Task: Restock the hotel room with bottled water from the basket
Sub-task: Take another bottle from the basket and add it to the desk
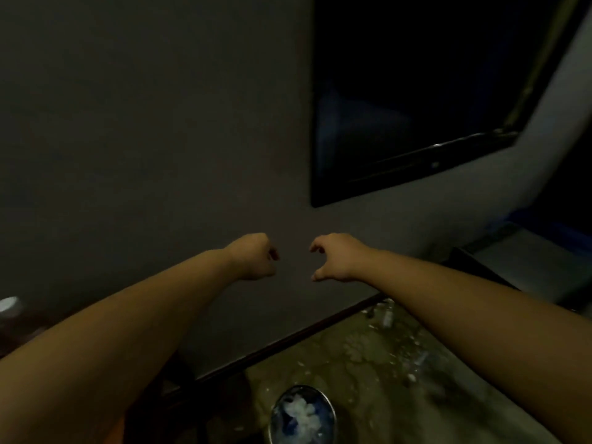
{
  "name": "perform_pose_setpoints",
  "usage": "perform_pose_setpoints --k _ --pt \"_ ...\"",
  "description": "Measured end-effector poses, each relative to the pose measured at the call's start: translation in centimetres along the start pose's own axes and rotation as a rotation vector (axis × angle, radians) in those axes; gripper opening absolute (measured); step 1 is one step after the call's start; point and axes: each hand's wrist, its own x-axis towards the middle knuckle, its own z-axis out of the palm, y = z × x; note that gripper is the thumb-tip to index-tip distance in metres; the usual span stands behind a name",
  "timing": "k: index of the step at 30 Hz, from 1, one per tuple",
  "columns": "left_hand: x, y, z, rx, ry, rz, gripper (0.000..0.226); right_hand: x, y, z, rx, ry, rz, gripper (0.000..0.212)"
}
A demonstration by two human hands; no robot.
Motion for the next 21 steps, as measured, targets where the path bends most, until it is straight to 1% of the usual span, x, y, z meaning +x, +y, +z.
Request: perform_pose_setpoints --k 2,6,10,12,14,18,21 --pt "1.7 6.1 1.3 0.030 -0.017 0.101 0.038 -3.1 5.2 -1.5 0.002 0.037 0.073 0.069" --pt "3.9 16.9 4.0 0.083 -0.044 0.245 0.039 -9.8 14.0 -3.7 0.015 0.103 0.210 0.071" --pt "5.3 27.0 5.9 0.156 -0.062 0.405 0.038 -16.8 21.2 -5.0 0.050 0.126 0.334 0.067" --pt "5.9 32.1 6.7 0.177 -0.068 0.482 0.038 -20.1 24.5 -5.6 0.075 0.155 0.394 0.063" --pt "6.6 37.0 7.7 0.185 -0.083 0.563 0.035 -23.2 27.7 -6.0 0.099 0.184 0.468 0.063" --pt "7.7 44.8 10.2 0.217 -0.163 0.709 0.035 -28.1 33.1 -6.1 0.128 0.239 0.632 0.065" --pt "9.0 49.3 12.0 0.233 -0.234 0.776 0.038 -30.8 36.6 -5.9 0.167 0.269 0.718 0.059"
